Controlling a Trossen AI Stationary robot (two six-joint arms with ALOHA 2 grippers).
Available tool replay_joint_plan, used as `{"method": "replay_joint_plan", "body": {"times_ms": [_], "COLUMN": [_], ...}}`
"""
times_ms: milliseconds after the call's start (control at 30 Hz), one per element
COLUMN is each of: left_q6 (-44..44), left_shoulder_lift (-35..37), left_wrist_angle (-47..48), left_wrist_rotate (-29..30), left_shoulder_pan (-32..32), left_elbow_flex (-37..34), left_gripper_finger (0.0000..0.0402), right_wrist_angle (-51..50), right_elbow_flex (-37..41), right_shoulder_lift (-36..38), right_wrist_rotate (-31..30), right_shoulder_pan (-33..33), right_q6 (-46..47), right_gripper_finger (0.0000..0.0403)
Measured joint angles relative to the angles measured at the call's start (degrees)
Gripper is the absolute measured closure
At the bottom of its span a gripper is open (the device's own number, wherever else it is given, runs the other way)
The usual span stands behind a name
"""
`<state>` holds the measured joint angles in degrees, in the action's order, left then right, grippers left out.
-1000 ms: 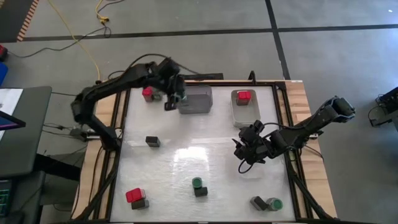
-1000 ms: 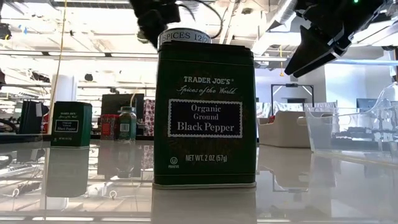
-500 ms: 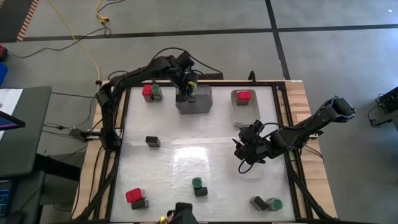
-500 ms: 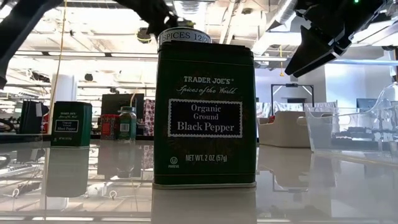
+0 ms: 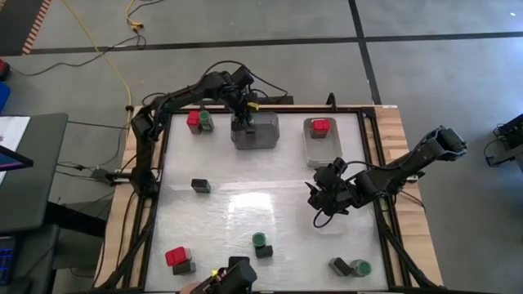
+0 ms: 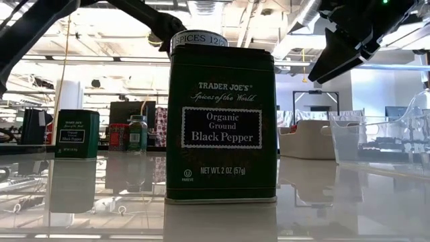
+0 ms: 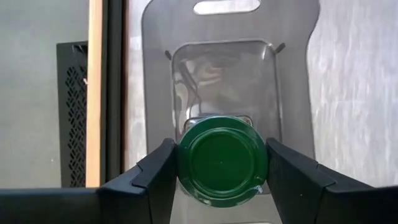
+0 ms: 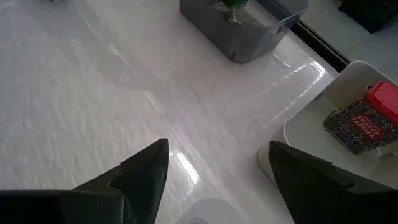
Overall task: Sort spices by type
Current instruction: Put the middle left green seasoning bottle into the black bin
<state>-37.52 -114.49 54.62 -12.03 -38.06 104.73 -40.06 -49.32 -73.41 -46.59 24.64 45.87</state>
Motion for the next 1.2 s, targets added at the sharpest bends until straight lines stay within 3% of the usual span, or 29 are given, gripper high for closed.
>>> {"method": "replay_joint_plan", "body": {"times_ms": [500,1200], "left_q6": [2.0,2.9], "left_shoulder_lift": [0.2,0.2], "left_wrist_angle": [-1.4,-2.7], "left_wrist_rotate": [-0.1,2.7], "left_shoulder_pan": [-0.9,-1.1], "left_elbow_flex": [-4.5,-4.6], "left_gripper_finger": [0.0198,0.0190], "right_wrist_angle": [-0.1,-0.1], "right_elbow_flex": [0.0,0.0], "right_shoulder_lift": [0.0,0.0], "right_wrist_rotate": [0.1,0.1], "right_shoulder_pan": [0.0,0.0], "right_q6": [0.2,0.2], "right_gripper_finger": [0.0097,0.0097]}}
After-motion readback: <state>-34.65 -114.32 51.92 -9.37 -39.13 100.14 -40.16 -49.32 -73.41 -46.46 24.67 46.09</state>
